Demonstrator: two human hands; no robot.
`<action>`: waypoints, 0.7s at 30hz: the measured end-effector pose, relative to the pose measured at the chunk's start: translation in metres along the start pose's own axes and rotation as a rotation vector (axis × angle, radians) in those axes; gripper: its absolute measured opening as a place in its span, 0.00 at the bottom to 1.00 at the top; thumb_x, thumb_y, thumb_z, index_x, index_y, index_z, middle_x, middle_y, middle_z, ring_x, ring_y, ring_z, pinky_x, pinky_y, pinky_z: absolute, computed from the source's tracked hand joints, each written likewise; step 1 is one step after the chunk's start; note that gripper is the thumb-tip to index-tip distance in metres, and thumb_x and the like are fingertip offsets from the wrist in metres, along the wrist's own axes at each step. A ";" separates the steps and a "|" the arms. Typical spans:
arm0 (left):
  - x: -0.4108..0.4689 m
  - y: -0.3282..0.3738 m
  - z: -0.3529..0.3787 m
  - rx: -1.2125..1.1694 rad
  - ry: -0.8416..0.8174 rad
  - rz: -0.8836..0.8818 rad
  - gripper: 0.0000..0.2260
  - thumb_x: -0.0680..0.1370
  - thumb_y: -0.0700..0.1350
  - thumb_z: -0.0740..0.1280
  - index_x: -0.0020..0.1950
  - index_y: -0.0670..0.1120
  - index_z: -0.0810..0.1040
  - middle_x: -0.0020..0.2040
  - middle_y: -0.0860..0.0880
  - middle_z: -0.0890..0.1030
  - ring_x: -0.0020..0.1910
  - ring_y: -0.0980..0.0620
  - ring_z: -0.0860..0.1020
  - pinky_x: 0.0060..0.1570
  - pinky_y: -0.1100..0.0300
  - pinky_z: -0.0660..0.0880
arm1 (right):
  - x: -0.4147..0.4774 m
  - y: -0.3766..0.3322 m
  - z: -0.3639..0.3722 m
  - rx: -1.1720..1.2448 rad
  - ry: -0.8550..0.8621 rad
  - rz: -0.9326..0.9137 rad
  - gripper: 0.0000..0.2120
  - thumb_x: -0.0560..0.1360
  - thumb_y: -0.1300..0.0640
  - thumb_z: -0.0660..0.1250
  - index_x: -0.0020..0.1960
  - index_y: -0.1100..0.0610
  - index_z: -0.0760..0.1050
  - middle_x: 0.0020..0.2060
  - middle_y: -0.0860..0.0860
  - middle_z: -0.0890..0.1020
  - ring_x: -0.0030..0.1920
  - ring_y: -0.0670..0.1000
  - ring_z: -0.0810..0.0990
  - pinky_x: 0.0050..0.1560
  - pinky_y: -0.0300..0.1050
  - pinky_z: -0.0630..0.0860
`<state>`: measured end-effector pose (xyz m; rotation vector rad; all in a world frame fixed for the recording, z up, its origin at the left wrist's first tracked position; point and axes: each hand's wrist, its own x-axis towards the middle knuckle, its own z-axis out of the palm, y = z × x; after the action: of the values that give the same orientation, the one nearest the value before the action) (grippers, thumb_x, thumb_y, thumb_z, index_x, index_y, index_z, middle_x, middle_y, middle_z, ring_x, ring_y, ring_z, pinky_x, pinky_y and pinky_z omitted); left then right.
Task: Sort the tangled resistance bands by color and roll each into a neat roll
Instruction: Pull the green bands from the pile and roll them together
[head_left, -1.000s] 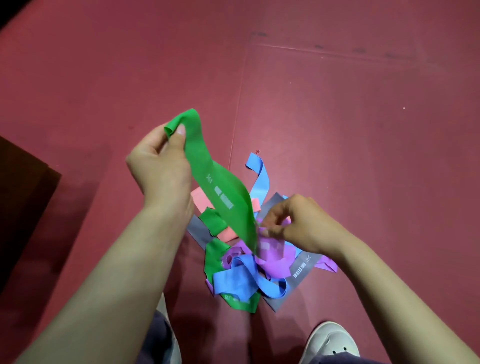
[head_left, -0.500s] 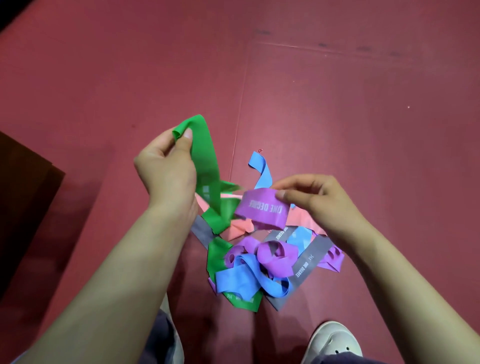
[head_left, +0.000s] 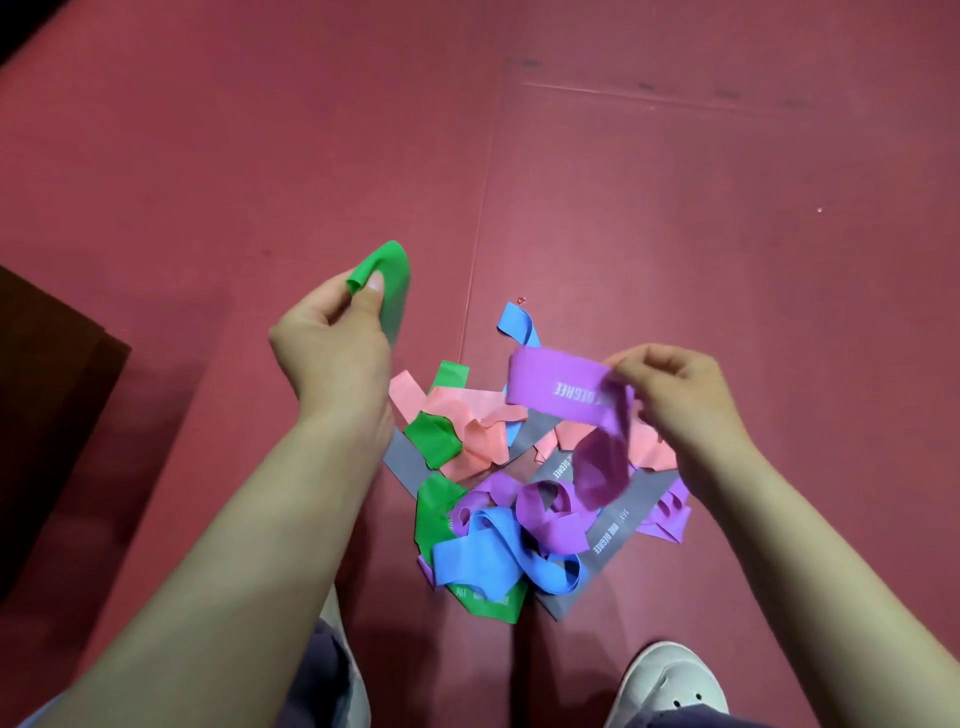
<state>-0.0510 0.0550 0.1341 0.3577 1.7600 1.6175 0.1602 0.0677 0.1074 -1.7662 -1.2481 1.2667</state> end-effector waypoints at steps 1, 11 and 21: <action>0.000 0.001 0.001 0.004 -0.009 0.014 0.07 0.77 0.38 0.68 0.44 0.50 0.82 0.44 0.50 0.81 0.42 0.54 0.77 0.57 0.49 0.77 | 0.001 0.007 0.003 -0.107 -0.006 0.012 0.10 0.72 0.67 0.64 0.34 0.57 0.78 0.29 0.50 0.77 0.26 0.42 0.71 0.28 0.32 0.68; 0.006 -0.034 0.002 0.081 -0.141 -0.054 0.08 0.77 0.36 0.67 0.47 0.48 0.81 0.41 0.47 0.82 0.39 0.54 0.77 0.45 0.56 0.80 | 0.007 0.035 0.014 -0.517 -0.125 0.130 0.15 0.73 0.55 0.70 0.60 0.52 0.77 0.58 0.52 0.80 0.59 0.54 0.77 0.52 0.41 0.69; 0.068 -0.068 -0.014 0.384 -0.548 0.013 0.08 0.77 0.34 0.67 0.54 0.40 0.81 0.39 0.49 0.81 0.36 0.58 0.76 0.44 0.63 0.77 | 0.028 0.090 0.098 -0.469 -0.353 0.170 0.11 0.72 0.61 0.71 0.54 0.55 0.78 0.48 0.51 0.80 0.46 0.49 0.78 0.46 0.37 0.72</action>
<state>-0.0913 0.0750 0.0485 0.9001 1.6168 1.0398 0.1009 0.0580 -0.0139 -2.0674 -1.7375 1.5228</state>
